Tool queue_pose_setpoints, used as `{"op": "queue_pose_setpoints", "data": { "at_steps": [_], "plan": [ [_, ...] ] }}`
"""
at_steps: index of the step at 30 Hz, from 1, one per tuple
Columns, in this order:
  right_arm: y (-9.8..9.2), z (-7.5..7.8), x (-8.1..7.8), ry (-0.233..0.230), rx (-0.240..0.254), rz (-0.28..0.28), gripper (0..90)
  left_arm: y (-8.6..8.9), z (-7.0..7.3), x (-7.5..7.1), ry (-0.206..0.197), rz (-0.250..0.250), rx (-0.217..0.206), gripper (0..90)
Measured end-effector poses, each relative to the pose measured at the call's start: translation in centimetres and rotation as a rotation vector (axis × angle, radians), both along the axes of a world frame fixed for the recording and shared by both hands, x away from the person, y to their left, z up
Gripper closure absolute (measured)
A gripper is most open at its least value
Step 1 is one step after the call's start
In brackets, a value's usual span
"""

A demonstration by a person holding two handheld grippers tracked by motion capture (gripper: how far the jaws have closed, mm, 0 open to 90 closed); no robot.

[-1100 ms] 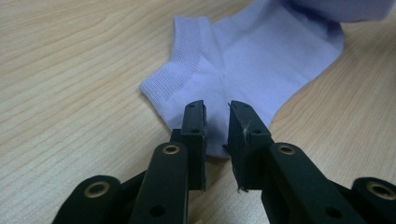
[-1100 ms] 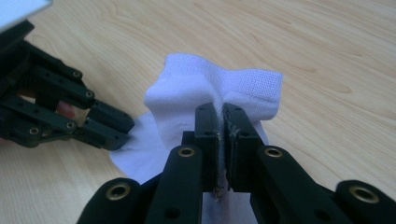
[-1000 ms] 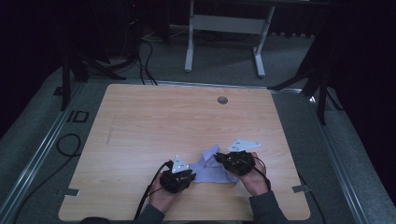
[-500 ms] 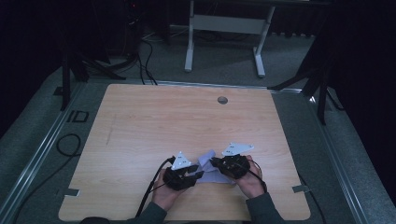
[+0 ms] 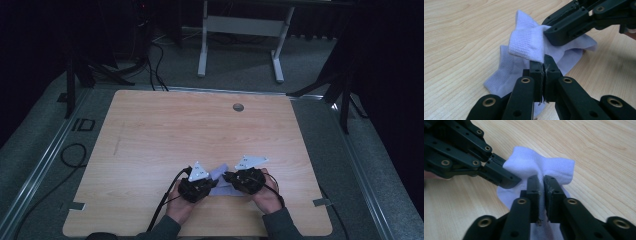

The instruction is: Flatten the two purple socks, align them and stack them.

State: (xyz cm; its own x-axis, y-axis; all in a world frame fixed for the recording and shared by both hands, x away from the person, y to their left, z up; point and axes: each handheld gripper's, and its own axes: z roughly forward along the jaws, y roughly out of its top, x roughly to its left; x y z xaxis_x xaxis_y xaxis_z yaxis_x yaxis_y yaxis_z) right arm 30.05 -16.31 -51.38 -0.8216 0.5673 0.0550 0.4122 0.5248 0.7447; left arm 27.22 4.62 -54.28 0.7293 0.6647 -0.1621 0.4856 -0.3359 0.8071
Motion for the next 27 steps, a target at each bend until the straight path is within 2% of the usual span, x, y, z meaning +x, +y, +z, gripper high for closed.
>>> {"op": "queue_pose_setpoints", "data": {
  "at_steps": [4,7,10,13,15,18,20,27],
  "plan": [
    [-0.6,0.7,-0.3,-0.010,0.034,-0.001,70.2,0.1,-0.1,0.0,0.003,0.006,0.003,88.2],
    [-2.0,2.0,-0.5,-0.031,0.075,-0.034,68.3,0.2,-0.1,0.1,0.006,0.009,0.006,88.2],
    [-3.6,2.4,-0.6,-0.046,0.051,-0.091,68.2,0.3,-0.2,0.1,0.010,0.011,0.006,88.1],
    [-5.4,1.3,-0.2,-0.024,-0.013,-0.176,67.7,0.3,-0.2,0.0,0.013,0.010,0.010,88.1],
    [-6.5,-0.2,0.2,0.033,-0.038,-0.229,67.9,0.3,-0.3,0.0,0.015,0.011,0.011,88.1],
    [-7.2,-1.9,0.6,0.085,-0.063,-0.266,68.1,0.3,-0.4,0.0,0.018,0.011,0.012,88.1],
    [-7.4,-2.6,0.8,0.098,-0.071,-0.281,69.0,0.4,-0.4,0.1,0.018,0.011,0.013,88.1],
    [-7.3,-3.3,1.1,0.132,-0.091,-0.287,76.0,0.5,-0.4,0.0,0.023,0.012,0.012,87.9]
  ]
}}
